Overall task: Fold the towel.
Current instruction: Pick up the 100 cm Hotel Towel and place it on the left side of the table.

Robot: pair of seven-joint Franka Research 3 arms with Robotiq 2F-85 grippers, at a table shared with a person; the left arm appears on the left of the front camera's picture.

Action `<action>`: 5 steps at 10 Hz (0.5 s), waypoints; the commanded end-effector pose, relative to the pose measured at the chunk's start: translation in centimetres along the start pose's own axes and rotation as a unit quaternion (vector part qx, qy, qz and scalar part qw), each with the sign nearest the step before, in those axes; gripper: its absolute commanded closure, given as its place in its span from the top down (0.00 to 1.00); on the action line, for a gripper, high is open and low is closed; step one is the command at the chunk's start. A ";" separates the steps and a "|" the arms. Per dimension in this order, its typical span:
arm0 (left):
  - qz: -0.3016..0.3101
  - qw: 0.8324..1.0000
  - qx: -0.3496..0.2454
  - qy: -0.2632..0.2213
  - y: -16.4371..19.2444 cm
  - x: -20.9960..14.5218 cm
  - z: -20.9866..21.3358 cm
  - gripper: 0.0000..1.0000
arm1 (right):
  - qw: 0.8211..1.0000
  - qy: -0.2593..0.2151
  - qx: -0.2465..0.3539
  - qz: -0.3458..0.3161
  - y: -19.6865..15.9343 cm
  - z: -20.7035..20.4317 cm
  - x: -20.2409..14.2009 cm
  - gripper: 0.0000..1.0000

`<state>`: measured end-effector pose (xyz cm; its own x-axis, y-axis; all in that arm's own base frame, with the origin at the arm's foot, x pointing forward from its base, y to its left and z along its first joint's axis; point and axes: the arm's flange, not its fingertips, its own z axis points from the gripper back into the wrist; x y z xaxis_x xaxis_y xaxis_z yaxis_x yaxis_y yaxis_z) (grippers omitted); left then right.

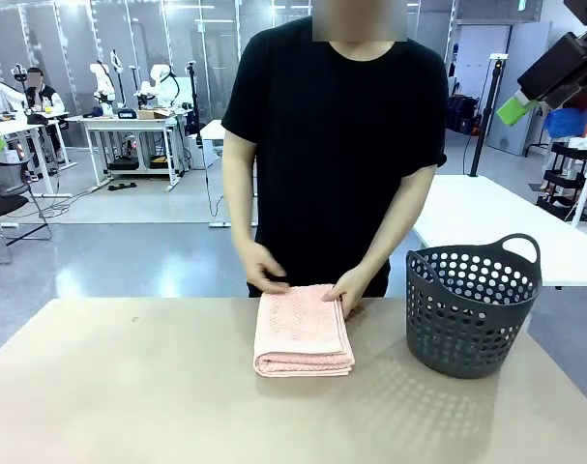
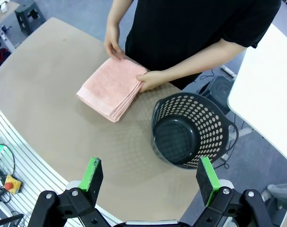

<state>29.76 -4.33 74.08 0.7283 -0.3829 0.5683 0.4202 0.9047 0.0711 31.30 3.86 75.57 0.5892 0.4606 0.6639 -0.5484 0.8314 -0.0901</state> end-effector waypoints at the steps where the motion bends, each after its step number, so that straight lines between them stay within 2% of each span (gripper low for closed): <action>1: 0.004 1.000 -0.001 0.002 0.1 0.2 0.3 1.00 | 1.000 0.000 0.000 -0.003 -0.2 0.0 0.1 1.00; 5: 0.004 1.000 -0.001 0.002 0.1 0.2 0.3 1.00 | 1.000 0.000 0.000 -0.003 -0.2 0.0 0.1 1.00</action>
<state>29.76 -4.33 74.08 0.7283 -0.3829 0.5683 0.4202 0.9047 0.0711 31.30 3.86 75.57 0.5892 0.4605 0.6639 -0.5484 0.8314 -0.0900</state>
